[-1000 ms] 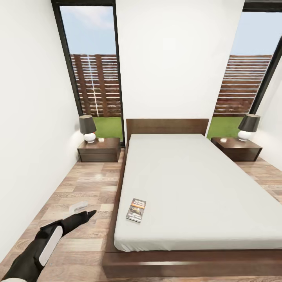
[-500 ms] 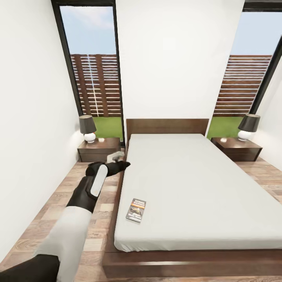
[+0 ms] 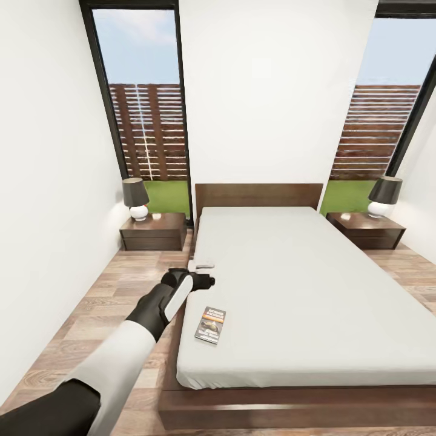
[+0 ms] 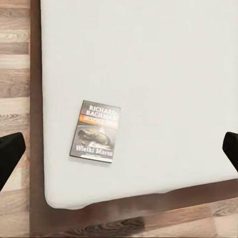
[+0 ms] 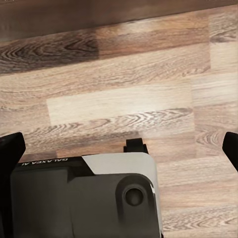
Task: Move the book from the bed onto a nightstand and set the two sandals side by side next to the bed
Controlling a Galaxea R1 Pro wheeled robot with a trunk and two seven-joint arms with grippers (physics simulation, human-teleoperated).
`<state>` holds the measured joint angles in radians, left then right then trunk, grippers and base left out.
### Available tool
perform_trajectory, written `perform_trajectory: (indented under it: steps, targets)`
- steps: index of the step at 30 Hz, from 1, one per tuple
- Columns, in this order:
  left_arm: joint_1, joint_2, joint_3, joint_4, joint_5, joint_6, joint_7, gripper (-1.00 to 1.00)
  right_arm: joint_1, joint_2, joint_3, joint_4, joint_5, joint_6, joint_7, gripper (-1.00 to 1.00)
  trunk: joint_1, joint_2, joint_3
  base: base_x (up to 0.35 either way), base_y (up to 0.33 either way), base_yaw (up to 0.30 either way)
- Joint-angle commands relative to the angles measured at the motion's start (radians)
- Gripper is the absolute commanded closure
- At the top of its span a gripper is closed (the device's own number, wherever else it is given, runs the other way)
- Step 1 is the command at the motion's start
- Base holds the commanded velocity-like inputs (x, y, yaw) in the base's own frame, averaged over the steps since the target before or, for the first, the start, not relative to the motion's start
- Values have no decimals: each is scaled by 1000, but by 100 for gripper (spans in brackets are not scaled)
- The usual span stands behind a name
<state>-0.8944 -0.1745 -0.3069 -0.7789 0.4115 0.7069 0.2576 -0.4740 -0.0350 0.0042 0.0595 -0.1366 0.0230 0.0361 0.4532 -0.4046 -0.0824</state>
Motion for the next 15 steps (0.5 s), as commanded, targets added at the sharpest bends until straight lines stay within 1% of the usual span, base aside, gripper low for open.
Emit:
perform_trajectory:
  steps: [1,3,8,12,15]
  targets:
    - [-1,0,-2,8,9,-4,8,-100,-2,0,1,2,-10,0,4,-100,1,-2,-2,0,0,0]
    - [2,0,-3,26,12,-20,5,-100,-2,0,1,2,-11,0,4,-100,1,-2,-2,0,0,0]
    - [3,0,-3,33,26,-26,4,-100,-2,0,1,2,-12,0,4,-100,1,-2,-2,0,0,0]
    - [4,0,-3,36,50,-27,3,-100,-2,0,1,2,-12,0,4,-100,1,-2,-2,0,0,0]
    - [5,0,-3,40,58,-29,2,-100,-2,-1,1,2,-12,0,4,-100,1,-2,-2,32,0,0]
